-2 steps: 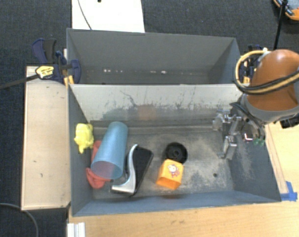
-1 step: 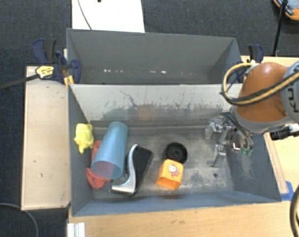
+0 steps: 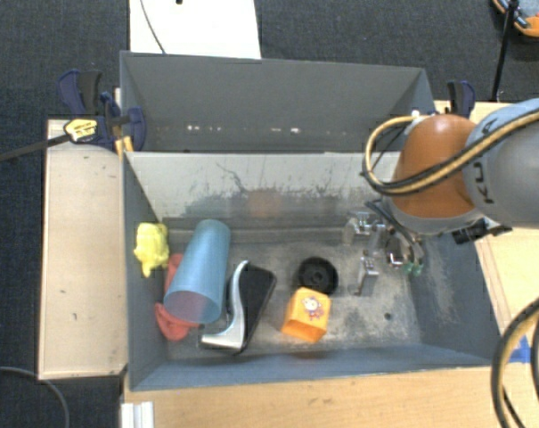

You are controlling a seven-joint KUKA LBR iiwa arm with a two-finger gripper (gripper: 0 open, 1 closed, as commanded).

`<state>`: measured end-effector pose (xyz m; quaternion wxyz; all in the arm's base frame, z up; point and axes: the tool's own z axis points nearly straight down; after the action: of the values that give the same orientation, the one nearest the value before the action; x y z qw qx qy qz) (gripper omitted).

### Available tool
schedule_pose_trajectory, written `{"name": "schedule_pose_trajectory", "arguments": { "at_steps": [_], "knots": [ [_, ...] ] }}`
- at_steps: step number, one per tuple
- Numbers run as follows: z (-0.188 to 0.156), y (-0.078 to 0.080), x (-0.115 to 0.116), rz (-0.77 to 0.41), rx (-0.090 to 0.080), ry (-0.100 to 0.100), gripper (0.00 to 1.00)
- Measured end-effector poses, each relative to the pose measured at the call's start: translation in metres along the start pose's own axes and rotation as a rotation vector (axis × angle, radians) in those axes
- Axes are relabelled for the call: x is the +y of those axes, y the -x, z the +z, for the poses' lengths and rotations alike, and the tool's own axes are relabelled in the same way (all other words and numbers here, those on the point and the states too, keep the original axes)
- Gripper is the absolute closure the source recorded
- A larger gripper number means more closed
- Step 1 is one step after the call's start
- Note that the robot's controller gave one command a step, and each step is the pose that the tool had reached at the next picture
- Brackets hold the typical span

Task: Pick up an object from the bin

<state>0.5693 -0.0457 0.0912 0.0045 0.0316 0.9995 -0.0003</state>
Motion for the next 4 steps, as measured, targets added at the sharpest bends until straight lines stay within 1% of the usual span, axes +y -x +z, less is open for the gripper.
{"name": "schedule_pose_trajectory", "arguments": {
  "at_steps": [1,2,3,4],
  "knots": [
    [0.027,0.006,0.013,0.071,0.01,0.001,0.0],
    [0.022,0.012,0.04,0.094,0.005,0.0,0.0],
    [0.021,-0.008,0.056,0.082,0.006,0.0,0.0],
    [0.02,0.002,0.082,-0.086,0.006,0.001,0.0]
  ]
}}
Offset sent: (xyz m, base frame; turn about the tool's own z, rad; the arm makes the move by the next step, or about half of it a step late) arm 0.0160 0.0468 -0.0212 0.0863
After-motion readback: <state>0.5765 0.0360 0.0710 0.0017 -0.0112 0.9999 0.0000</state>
